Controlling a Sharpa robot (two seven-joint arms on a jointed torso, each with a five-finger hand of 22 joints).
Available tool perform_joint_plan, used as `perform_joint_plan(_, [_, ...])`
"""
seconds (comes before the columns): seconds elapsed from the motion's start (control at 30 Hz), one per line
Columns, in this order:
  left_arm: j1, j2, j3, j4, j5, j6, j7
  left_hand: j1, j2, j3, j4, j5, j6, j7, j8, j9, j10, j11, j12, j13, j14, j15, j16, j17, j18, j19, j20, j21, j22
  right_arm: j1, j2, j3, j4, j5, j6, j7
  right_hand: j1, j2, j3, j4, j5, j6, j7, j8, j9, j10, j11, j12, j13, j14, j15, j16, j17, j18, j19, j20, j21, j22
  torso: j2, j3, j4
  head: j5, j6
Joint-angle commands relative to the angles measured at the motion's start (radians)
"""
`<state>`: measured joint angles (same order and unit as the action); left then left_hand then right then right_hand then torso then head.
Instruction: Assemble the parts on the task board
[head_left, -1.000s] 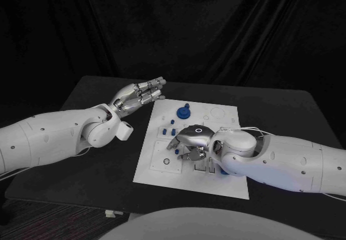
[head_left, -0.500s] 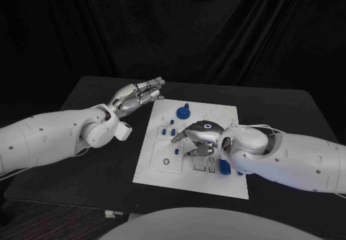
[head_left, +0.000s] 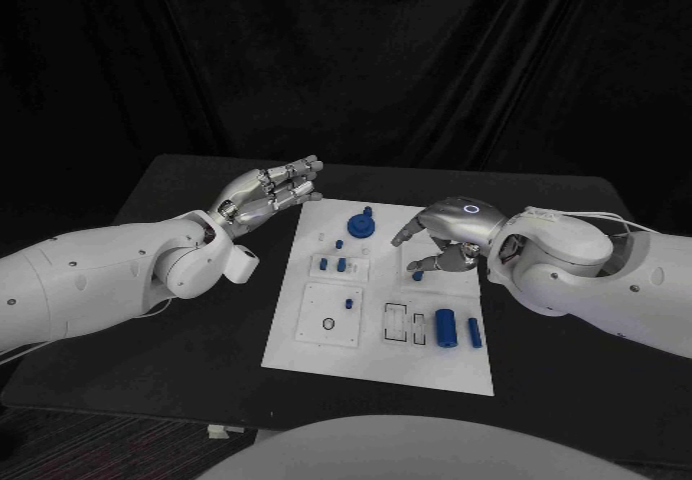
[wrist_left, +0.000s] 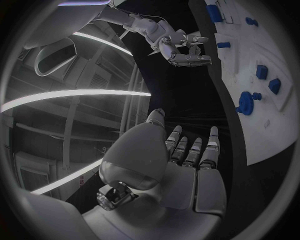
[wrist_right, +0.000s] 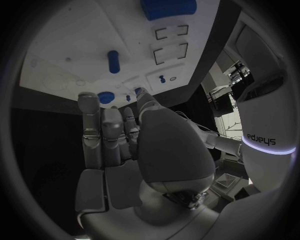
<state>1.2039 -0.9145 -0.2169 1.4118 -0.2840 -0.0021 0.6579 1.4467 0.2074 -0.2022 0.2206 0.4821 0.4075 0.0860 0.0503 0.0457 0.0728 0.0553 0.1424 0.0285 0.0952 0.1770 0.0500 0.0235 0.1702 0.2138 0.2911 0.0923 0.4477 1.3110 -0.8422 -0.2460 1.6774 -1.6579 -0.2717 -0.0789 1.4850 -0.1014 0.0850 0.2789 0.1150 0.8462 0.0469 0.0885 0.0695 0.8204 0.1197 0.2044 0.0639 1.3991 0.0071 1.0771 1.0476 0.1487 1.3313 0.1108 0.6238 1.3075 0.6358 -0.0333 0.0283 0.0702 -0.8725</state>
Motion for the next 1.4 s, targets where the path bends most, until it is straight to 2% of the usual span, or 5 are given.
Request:
perform_joint_plan(0.03, [-0.002,0.001,0.001,0.0,0.007,0.009,0.011,0.014,0.0,0.001,-0.007,0.008,0.004,-0.001,0.005,0.001,-0.002,0.004,0.003,0.001,0.004,-0.001,0.006,0.001,0.002,0.009,0.001,0.005,-0.002,-0.008,-0.018,0.0,-0.006,-0.006,0.029,-0.047,-0.023,-0.008,-0.006,0.008,-0.018,-0.003,-0.02,-0.009,-0.002,-0.01,0.002,-0.01,-0.001,0.004,-0.001,-0.005,-0.006,-0.01,0.005,0.0,-0.008,0.077,0.0,-0.0012,-0.0004,0.001,0.0])
perform_joint_plan(0.17, [-0.003,0.001,0.001,-0.001,0.007,0.01,0.012,0.014,0.0,0.001,-0.008,0.009,0.004,-0.001,0.005,0.001,-0.002,0.004,0.003,0.001,0.004,-0.001,0.006,0.001,0.002,0.01,0.001,0.005,-0.002,-0.021,-0.035,-0.001,-0.016,-0.006,0.03,-0.05,-0.051,-0.018,-0.007,0.013,-0.035,-0.004,-0.026,-0.014,-0.002,-0.007,0.003,-0.014,0.0,0.005,0.001,-0.004,-0.005,-0.01,0.006,0.001,-0.01,0.077,-0.001,-0.0026,-0.0011,-0.002,0.0])
perform_joint_plan(0.37, [-0.005,-0.004,0.001,-0.004,0.007,0.01,0.012,0.015,-0.001,0.001,-0.009,0.011,0.004,-0.001,0.005,0.001,-0.002,0.004,0.004,0.001,0.005,0.0,0.006,0.001,0.002,0.01,0.001,0.005,-0.002,-0.048,-0.041,-0.001,-0.034,-0.006,0.021,-0.045,-0.123,-0.033,-0.003,0.015,-0.054,-0.025,-0.008,-0.024,-0.005,0.009,0.006,-0.02,0.0,0.007,0.011,-0.002,-0.004,-0.011,0.008,0.007,-0.014,0.078,0.001,-0.0005,-0.0021,-0.003,0.0])
perform_joint_plan(0.93, [-0.008,-0.007,0.001,-0.005,0.007,0.013,0.012,0.019,-0.001,0.003,-0.014,0.02,0.004,-0.001,0.005,0.001,-0.002,0.004,0.004,0.001,0.005,0.001,0.007,0.001,0.001,0.012,0.001,0.004,-0.005,-0.097,0.001,-0.001,-0.105,-0.006,-0.031,-0.002,0.002,0.018,0.034,-0.055,0.03,0.012,0.0,-0.02,-0.002,0.117,-0.011,-0.029,0.0,0.013,0.0,0.002,-0.003,-0.011,0.022,0.001,-0.001,0.083,0.0,-0.0005,0.0015,-0.003,0.0])
perform_joint_plan(1.4, [-0.01,-0.005,0.001,-0.007,0.007,0.019,0.007,0.025,0.0,0.006,-0.021,0.026,0.013,0.002,0.006,0.002,-0.003,0.005,0.005,0.001,0.004,0.001,0.007,0.001,0.0,0.015,0.001,0.004,-0.007,-0.104,0.032,-0.001,-0.128,-0.006,-0.039,0.011,0.019,0.03,0.035,-0.068,0.029,0.044,0.028,-0.016,-0.001,0.209,-0.025,-0.031,0.003,0.018,0.0,0.003,-0.001,-0.015,0.029,-0.002,0.014,0.086,0.0,-0.0012,0.0012,-0.001,0.0])
